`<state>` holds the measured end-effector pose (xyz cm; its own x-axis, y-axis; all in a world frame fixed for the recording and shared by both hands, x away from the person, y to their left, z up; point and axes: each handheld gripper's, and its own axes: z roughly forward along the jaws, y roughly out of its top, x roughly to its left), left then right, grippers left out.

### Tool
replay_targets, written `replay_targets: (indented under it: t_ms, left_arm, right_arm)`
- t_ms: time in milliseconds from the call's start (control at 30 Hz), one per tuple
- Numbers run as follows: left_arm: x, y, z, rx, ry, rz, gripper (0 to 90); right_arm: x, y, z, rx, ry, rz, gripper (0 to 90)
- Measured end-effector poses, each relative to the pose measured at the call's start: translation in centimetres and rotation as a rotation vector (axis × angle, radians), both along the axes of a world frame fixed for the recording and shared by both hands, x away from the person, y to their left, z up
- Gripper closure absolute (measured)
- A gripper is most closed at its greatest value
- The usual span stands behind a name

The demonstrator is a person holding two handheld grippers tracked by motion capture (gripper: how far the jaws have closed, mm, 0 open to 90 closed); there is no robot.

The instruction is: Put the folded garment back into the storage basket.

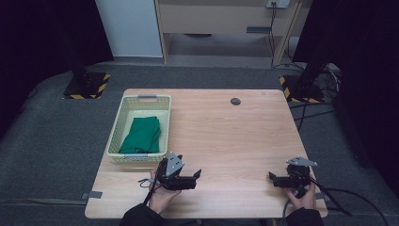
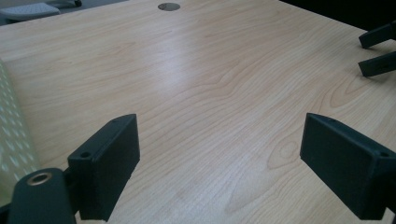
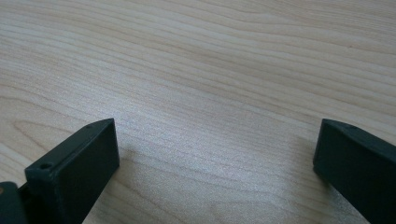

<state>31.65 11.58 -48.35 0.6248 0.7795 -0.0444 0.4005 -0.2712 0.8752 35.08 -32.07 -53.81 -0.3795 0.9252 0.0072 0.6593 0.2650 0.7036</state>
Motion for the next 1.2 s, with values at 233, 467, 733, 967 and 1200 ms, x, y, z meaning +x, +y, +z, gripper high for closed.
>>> replay_targets:
  t_ms: [233, 467, 733, 967, 1200]
  left_arm:
    - [-0.4, 0.5, -0.8, 0.015, 0.019, 0.011, 11.2]
    - [-0.7, 1.1, -1.1, 0.018, 0.019, 0.027, 11.0]
    - [-1.0, 1.6, -1.5, 0.020, 0.028, 0.034, 10.8]
    - [-1.2, 2.1, -1.7, 0.023, 0.029, 0.044, 10.6]
    - [-1.3, 2.9, -2.2, 0.029, 0.044, 0.064, 10.5]
  right_arm:
    - [0.0, 0.0, 0.0, 0.000, 0.001, -0.001, 0.2]
    - [0.0, 0.0, 0.0, 0.001, 0.002, -0.001, 0.2]
    - [0.0, 0.0, 0.0, 0.001, 0.001, -0.001, 0.2]
    - [0.0, 0.0, 0.0, 0.001, 0.002, -0.001, 0.2]
    - [0.0, 0.0, 0.0, 0.001, 0.002, -0.001, 0.2]
